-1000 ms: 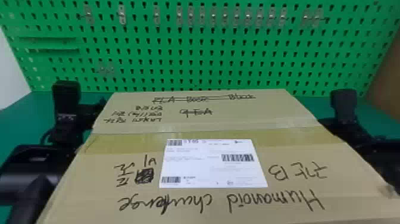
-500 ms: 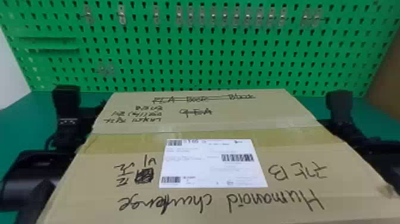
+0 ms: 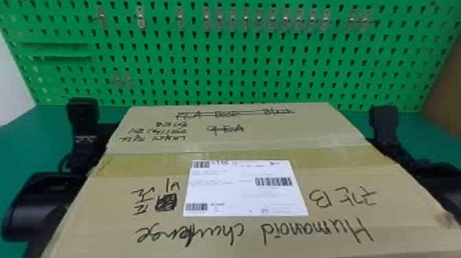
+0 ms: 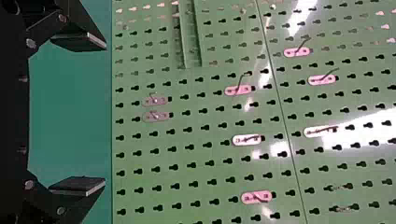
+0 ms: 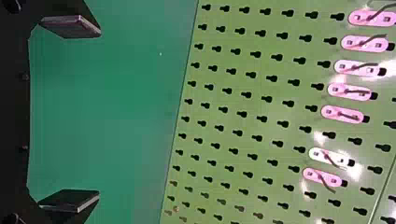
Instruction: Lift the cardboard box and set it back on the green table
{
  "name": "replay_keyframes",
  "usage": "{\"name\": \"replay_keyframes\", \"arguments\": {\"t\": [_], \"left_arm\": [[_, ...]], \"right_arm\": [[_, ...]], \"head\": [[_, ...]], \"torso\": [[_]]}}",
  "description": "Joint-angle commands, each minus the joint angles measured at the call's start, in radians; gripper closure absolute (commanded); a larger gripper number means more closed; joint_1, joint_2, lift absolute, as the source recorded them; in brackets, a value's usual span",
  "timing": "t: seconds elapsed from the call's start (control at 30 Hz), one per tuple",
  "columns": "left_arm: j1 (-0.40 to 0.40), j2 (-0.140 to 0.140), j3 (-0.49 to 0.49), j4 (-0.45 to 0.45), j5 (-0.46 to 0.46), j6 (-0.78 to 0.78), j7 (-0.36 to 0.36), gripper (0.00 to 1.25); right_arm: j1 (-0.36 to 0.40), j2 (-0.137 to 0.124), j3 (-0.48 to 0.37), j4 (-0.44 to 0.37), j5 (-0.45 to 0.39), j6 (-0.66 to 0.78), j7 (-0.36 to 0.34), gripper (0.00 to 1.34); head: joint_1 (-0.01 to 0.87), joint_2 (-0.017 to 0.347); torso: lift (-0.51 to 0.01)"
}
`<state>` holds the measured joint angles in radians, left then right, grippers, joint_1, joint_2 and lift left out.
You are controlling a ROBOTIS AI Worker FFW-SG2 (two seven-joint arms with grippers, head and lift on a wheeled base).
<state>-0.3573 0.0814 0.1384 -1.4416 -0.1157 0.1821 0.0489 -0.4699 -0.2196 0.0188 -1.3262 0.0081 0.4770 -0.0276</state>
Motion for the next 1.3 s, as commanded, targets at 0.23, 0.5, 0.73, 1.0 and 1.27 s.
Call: {"name": "replay_keyframes", "arguments": {"t": [0.23, 0.5, 0.73, 1.0, 1.27], "left_arm": [[-0.006, -0.008, -0.019, 0.02, 0.011, -0.013, 0.003, 0.24], [-0.006, -0.017, -0.022, 0.026, 0.018, -0.023, 0.013, 0.24], [-0.017, -0.02, -0.037, 0.038, 0.021, -0.03, 0.023, 0.24], [-0.025, -0.026, -0.046, 0.05, 0.028, -0.039, 0.026, 0.24], [-0.028, -0.034, -0.049, 0.055, 0.034, -0.044, 0.032, 0.24]], "right_arm": [[-0.007, 0.009, 0.01, 0.015, -0.005, -0.011, 0.0, 0.09], [-0.007, 0.019, 0.007, 0.015, -0.008, -0.012, 0.0, 0.09], [-0.007, 0.026, 0.007, 0.015, -0.01, -0.015, 0.0, 0.09], [-0.015, 0.035, 0.023, 0.022, -0.014, -0.02, 0.0, 0.09], [-0.016, 0.043, 0.03, 0.031, -0.017, -0.025, 0.0, 0.09]], "head": [[0.566, 0.054], [0.566, 0.054], [0.566, 0.054], [0.566, 0.054], [0.566, 0.054]], "torso": [[-0.183], [-0.183], [-0.183], [-0.183], [-0.183]]}}
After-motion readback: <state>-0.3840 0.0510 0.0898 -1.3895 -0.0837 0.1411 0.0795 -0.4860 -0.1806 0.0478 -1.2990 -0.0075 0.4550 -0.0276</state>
